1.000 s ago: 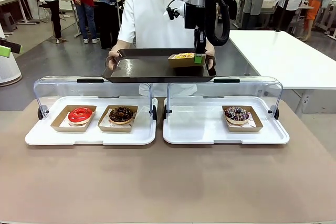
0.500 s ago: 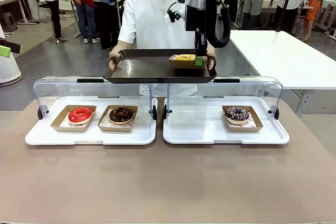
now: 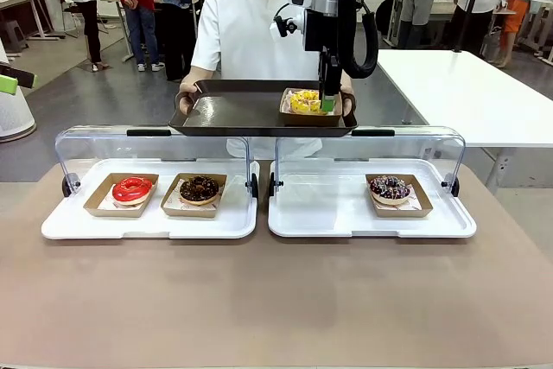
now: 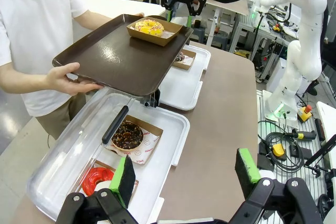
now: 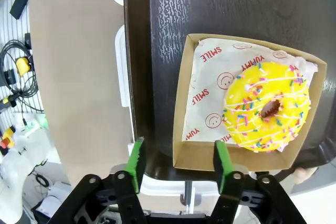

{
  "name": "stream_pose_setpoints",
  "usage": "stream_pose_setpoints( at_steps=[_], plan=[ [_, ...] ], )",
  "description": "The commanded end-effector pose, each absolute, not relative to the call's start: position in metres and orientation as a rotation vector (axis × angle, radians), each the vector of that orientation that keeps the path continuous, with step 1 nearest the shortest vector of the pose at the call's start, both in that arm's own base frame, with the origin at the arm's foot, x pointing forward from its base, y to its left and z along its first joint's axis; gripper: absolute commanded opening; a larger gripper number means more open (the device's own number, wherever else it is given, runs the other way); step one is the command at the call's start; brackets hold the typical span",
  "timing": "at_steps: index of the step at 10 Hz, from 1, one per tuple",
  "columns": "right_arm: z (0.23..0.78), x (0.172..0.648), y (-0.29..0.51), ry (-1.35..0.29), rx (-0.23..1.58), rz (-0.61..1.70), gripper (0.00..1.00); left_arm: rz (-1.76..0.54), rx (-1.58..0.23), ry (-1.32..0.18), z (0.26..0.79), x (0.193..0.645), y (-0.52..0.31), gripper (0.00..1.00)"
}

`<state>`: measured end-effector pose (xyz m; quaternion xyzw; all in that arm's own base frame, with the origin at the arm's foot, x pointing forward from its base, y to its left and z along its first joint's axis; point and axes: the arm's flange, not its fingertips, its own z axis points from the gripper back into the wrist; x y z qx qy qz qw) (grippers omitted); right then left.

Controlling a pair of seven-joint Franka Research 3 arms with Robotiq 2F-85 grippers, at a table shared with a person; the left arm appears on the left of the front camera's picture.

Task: Provide the desired donut to the person.
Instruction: Place the picked Paper togo box onto the Handle tray extended by the person.

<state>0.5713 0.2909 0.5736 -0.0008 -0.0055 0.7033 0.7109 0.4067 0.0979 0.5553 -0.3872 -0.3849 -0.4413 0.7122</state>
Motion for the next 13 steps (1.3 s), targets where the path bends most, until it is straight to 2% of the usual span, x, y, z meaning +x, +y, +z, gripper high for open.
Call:
stream_pose_setpoints(
  at_steps=[1, 6, 11, 13],
  plan=[
    [0.573, 0.569, 0.288, -0.011, 0.021, 1.572, 1.00, -0.974, -0.866, -0.857, 0.557, 0.406, 0.097, 1.00],
    [0.576, 0.555, 0.284, -0.017, 0.020, 1.589, 1.00, -0.974, -0.866, -0.857, 0.557, 0.406, 0.097, 1.00],
    [0.586, 0.432, 0.219, -0.099, -0.010, 1.568, 1.00, -0.974, -0.866, -0.857, 0.557, 0.406, 0.097, 1.00],
    [0.576, 0.408, 0.193, -0.122, -0.005, 1.526, 1.00, -0.974, -0.866, -0.857, 0.557, 0.406, 0.097, 1.00]
  ],
)
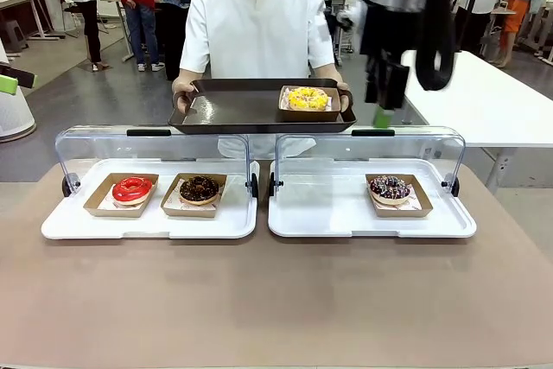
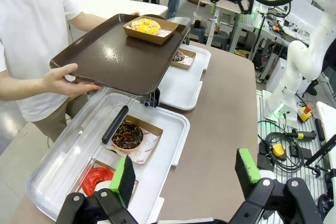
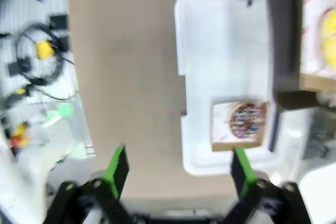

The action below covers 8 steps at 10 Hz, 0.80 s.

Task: Provide the desired donut to the person.
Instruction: Place the picked Paper togo box onto the Handle tray extended by the person.

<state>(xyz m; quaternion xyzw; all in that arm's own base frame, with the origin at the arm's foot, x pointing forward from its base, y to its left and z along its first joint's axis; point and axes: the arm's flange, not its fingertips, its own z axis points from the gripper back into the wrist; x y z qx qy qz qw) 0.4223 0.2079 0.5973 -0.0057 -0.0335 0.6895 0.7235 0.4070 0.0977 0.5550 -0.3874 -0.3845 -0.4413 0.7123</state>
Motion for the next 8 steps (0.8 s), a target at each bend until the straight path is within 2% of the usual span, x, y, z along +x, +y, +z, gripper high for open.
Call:
stream_pose_setpoints(
  at_steps=[1, 2, 3, 8],
  plan=[
    [0.572, 0.406, 0.179, -0.131, 0.009, 1.494, 1.00, -0.974, -0.866, -0.857, 0.557, 0.406, 0.097, 1.00],
    [0.567, 0.412, 0.170, -0.140, 0.031, 1.490, 1.00, -0.974, -0.866, -0.857, 0.557, 0.406, 0.097, 1.00],
    [0.588, 0.410, 0.189, -0.085, -0.013, 1.498, 1.00, -0.974, -0.866, -0.857, 0.557, 0.406, 0.097, 1.00],
    [0.588, 0.410, 0.189, -0.085, -0.013, 1.498, 1.00, -0.974, -0.866, -0.857, 0.557, 0.406, 0.097, 1.00]
  ],
)
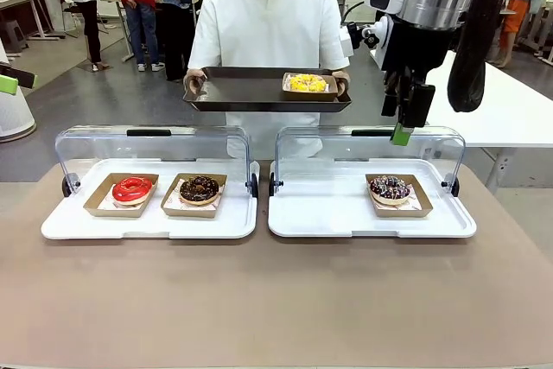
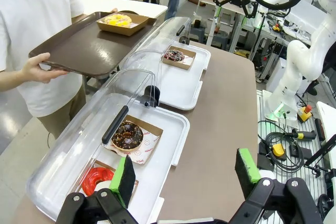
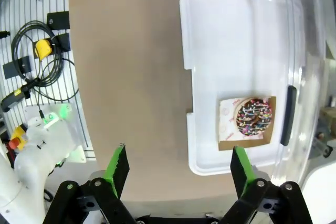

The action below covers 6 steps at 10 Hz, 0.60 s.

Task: Provide the desired donut to the person.
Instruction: Pick up and lift the Paper togo box containing the Donut pointed at by the person.

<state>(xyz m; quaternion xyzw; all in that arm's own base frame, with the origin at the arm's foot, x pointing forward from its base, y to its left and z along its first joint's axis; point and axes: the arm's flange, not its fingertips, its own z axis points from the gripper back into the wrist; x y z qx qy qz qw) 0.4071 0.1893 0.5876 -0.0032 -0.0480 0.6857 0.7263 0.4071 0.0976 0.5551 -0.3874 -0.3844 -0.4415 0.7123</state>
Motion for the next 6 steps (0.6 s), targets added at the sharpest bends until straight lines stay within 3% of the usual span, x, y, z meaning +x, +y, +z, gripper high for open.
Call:
stream_pose_setpoints(
  at_steps=[1, 6],
  plan=[
    [0.5880, 0.4100, 0.1892, -0.085, -0.013, 1.498, 1.00, -0.974, -0.866, -0.857, 0.5572, 0.4060, 0.0972, 1.00],
    [0.5880, 0.4100, 0.1892, -0.085, -0.013, 1.498, 1.00, -0.974, -0.866, -0.857, 0.5572, 0.4060, 0.0972, 1.00]
  ],
)
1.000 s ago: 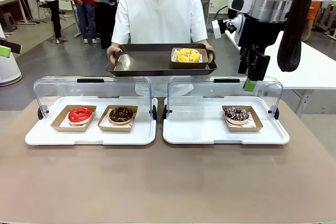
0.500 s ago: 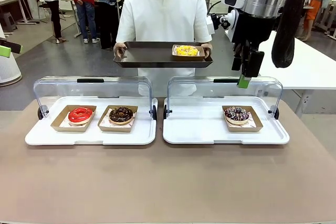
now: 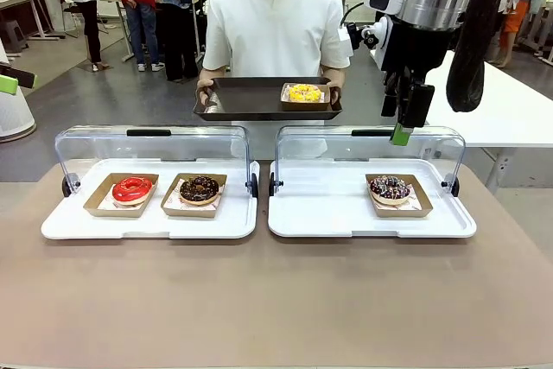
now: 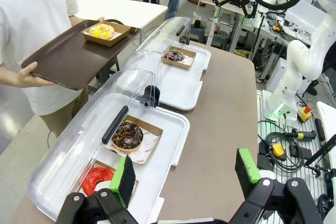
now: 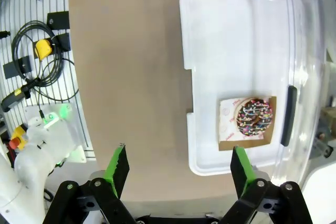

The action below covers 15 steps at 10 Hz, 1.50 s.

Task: Provide the desired donut to the person.
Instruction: Pick up and lift the Paper togo box containing the Donut pointed at by the person.

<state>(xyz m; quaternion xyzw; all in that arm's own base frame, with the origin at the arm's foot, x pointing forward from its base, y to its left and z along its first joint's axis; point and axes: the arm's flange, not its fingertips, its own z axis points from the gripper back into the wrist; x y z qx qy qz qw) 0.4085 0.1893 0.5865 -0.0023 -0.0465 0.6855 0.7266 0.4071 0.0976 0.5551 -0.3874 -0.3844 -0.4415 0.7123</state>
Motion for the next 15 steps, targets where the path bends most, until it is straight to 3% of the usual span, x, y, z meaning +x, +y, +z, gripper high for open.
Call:
stream_pose_setpoints(
  at_steps=[1, 4, 5, 7, 11, 15],
  plan=[
    [0.588, 0.410, 0.189, -0.085, -0.013, 1.498, 1.00, -0.974, -0.866, -0.857, 0.557, 0.406, 0.097, 1.00],
    [0.586, 0.409, 0.189, -0.102, -0.005, 1.511, 1.00, -0.974, -0.866, -0.857, 0.557, 0.406, 0.097, 1.00],
    [0.594, 0.408, 0.132, -0.182, 0.155, 1.635, 1.00, -0.974, -0.866, -0.857, 0.557, 0.406, 0.097, 1.00],
    [0.600, 0.411, 0.037, -0.438, 0.418, 1.633, 1.00, -0.974, -0.866, -0.857, 0.557, 0.406, 0.097, 1.00],
    [0.572, 0.380, -0.107, -0.821, 0.581, 1.459, 1.00, -0.974, -0.866, -0.857, 0.557, 0.406, 0.097, 1.00],
    [0.525, 0.359, -0.192, -0.845, 0.644, 1.226, 1.00, -0.974, -0.866, -0.857, 0.557, 0.406, 0.097, 1.00]
  ],
)
